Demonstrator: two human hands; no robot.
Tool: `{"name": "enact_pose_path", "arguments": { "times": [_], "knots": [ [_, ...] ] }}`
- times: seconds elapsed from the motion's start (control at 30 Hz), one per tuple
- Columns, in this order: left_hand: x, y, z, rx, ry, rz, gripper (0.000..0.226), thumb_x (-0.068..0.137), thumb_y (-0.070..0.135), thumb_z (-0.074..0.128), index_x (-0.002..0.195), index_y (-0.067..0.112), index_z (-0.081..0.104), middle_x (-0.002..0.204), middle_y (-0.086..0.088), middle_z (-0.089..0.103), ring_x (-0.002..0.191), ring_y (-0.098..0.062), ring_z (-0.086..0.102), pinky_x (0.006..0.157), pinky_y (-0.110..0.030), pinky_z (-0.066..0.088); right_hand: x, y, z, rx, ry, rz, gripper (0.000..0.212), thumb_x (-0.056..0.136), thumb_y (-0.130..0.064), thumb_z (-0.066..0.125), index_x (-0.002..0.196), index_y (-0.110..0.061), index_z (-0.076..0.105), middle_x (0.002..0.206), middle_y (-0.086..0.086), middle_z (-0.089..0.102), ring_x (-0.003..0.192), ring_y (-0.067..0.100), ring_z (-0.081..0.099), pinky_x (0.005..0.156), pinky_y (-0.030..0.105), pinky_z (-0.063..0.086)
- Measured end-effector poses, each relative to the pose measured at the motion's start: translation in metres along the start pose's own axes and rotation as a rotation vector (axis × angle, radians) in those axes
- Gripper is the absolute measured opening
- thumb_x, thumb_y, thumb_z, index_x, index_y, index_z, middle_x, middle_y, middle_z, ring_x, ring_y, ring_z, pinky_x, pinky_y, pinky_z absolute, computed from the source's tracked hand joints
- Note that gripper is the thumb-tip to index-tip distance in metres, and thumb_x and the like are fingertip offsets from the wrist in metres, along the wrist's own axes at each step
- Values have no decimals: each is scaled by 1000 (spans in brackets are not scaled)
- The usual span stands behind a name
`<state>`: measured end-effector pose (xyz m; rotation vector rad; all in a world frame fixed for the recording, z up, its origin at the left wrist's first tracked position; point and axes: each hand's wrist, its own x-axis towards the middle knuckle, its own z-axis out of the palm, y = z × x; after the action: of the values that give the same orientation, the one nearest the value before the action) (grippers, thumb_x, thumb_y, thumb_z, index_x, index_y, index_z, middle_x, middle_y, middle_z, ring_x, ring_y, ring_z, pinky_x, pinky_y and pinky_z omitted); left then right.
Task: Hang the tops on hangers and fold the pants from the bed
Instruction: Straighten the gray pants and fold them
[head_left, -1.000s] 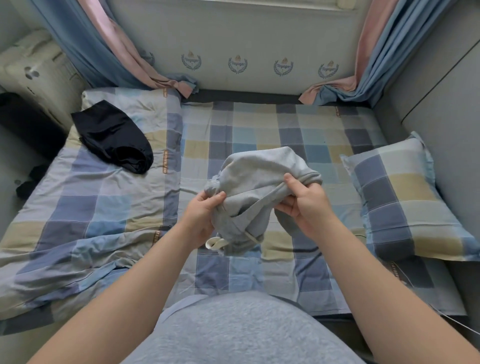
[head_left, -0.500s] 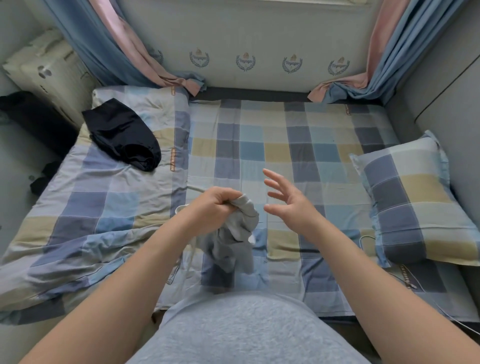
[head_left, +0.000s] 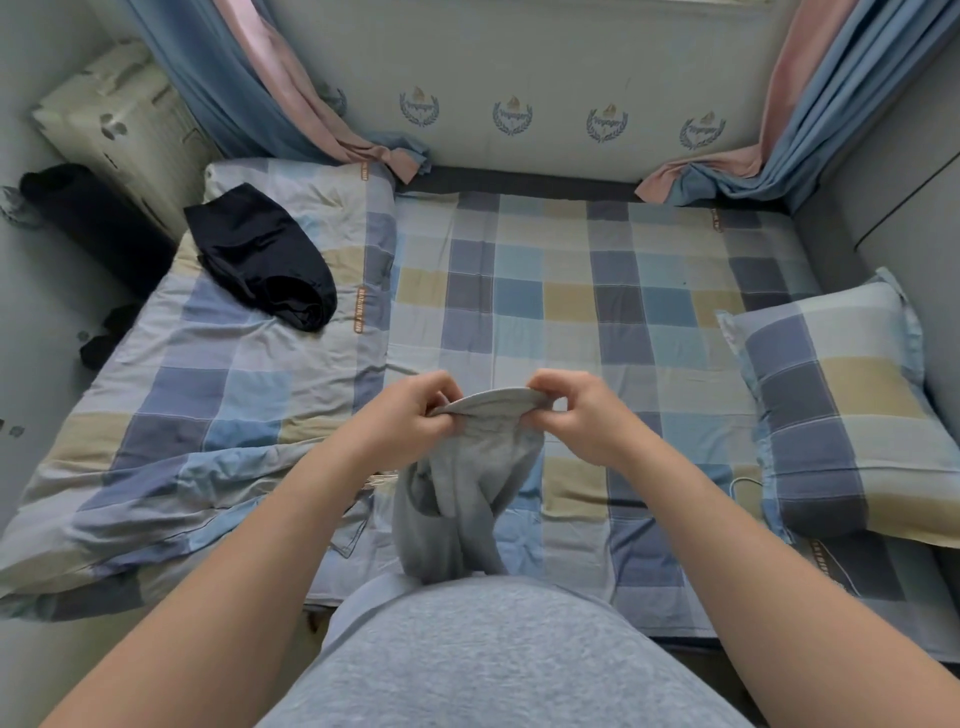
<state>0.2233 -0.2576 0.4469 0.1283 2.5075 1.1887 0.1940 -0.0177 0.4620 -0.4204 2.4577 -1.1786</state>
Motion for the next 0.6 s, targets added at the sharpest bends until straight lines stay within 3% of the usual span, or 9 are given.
{"name": "enact_pose_path", "arguments": {
  "times": [0.07,0.13,0.2,0.23,0.3,0.4,0.43,0.53,0.6],
  "knots": [
    [1,-6,6,-35,-58,-49,25,98,44,58,84,24,63,65,14,54,59,-6,48,63,-32,39,2,5,-5,-129,84,-33,10,90,-12,69,95,-21,71,92,-3,66,96,24,55,101,47,37],
    [0,-9,14,-125,-124,-116,41,102,55,44,85,26,68,78,10,66,72,-12,61,75,-36,46,3,8,-6,-249,190,-85,17,90,-14,71,103,-24,73,103,-10,60,103,16,49,100,39,26],
    [0,-10,20,-186,-169,-172,49,104,55,36,98,24,73,102,1,75,97,-17,69,93,-39,50,2,10,-6,-217,244,-137,19,91,-8,70,106,-19,74,106,-9,54,93,12,48,93,34,33],
    [2,-10,23,-221,-169,-180,49,106,51,35,102,22,73,105,1,75,100,-15,69,95,-39,50,1,10,-7,-137,238,-154,20,91,-2,67,103,-16,73,104,-8,54,85,10,50,88,31,40],
    [6,-6,29,-242,-122,-160,44,107,44,36,103,17,70,101,4,73,93,-12,67,91,-38,50,-3,8,-7,38,231,-154,27,90,9,60,98,-15,68,99,-5,58,79,12,56,81,29,49],
    [14,-1,38,-194,-47,-165,22,103,37,50,115,22,61,85,1,66,63,-10,56,58,-27,49,-8,1,-7,320,280,-109,31,86,21,50,90,-7,63,95,11,66,85,16,62,81,32,51],
    [16,1,40,-213,-47,-175,24,100,34,56,123,26,57,85,2,66,59,-9,54,53,-24,45,-10,-3,-7,421,299,-96,32,83,22,46,84,-5,62,93,12,66,86,14,62,80,30,50],
    [22,5,49,-294,-31,-139,65,91,27,72,145,32,35,118,1,63,75,-14,66,72,-34,56,-14,-11,-13,628,303,-74,21,69,5,38,62,-6,55,86,10,65,88,17,59,83,30,44],
    [27,6,53,-190,33,-82,85,85,32,79,152,35,26,143,1,45,105,-15,64,95,-40,53,-17,-14,-19,715,244,-80,18,62,0,37,51,-8,48,80,10,64,84,18,57,81,29,45]
  ]
}}
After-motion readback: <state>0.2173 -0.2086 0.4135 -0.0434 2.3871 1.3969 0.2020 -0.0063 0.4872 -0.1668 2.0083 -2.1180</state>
